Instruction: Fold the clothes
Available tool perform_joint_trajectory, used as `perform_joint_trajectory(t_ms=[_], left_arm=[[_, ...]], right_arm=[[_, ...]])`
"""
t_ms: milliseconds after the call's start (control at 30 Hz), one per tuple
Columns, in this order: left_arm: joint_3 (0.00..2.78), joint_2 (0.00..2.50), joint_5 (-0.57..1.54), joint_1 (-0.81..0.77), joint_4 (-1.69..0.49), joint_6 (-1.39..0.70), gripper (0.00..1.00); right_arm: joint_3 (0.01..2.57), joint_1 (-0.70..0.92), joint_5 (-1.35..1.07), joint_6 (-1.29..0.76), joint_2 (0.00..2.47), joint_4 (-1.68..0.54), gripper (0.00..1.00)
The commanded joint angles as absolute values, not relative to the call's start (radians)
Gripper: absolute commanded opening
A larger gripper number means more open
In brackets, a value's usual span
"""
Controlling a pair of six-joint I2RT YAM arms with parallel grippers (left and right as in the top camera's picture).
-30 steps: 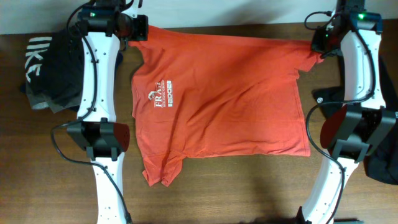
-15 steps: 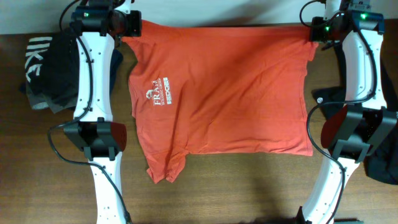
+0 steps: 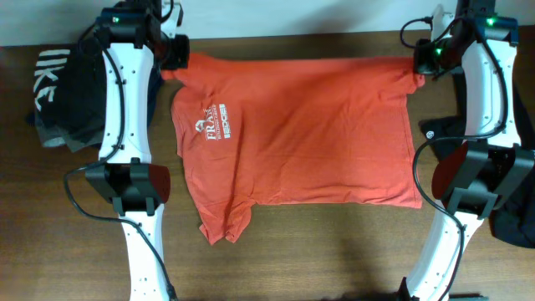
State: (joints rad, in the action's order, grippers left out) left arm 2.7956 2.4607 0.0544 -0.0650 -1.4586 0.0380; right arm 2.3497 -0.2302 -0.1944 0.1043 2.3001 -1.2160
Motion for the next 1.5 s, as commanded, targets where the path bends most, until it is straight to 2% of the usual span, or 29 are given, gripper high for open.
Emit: perform_joint_trajectory(t_ms=[0,333,533,1033,1467], left_arm=[[2.802,2.425,0.029,-0.048,-1.532,0.053,0.01],[2.802,2.425,0.045,-0.057,-1.682,0.053,0.01],[2.763,2.425,0.047,-0.092,-1.687,0.053,0.01],[2.457,2.425,0.029,-0.094,-1.510,0.053,0.01],[2.370,2.425,0.037,-0.096,-1.503,0.052,0.01]], right_arm=[[2.375,-0.245,-0.188,0.088,2.261,-1.268,0.04],[2.375,-0.286,-0.188,0.089,2.262,-1.382,0.04],[2.365,-0.302,-0.189,0.089,2.267,-1.401,0.04],[2.196,-0.302,-0.188,0.089,2.302,-1.394,0.04],[2.000,-0.308,-0.181,0.059,2.303,-1.348,0.04]])
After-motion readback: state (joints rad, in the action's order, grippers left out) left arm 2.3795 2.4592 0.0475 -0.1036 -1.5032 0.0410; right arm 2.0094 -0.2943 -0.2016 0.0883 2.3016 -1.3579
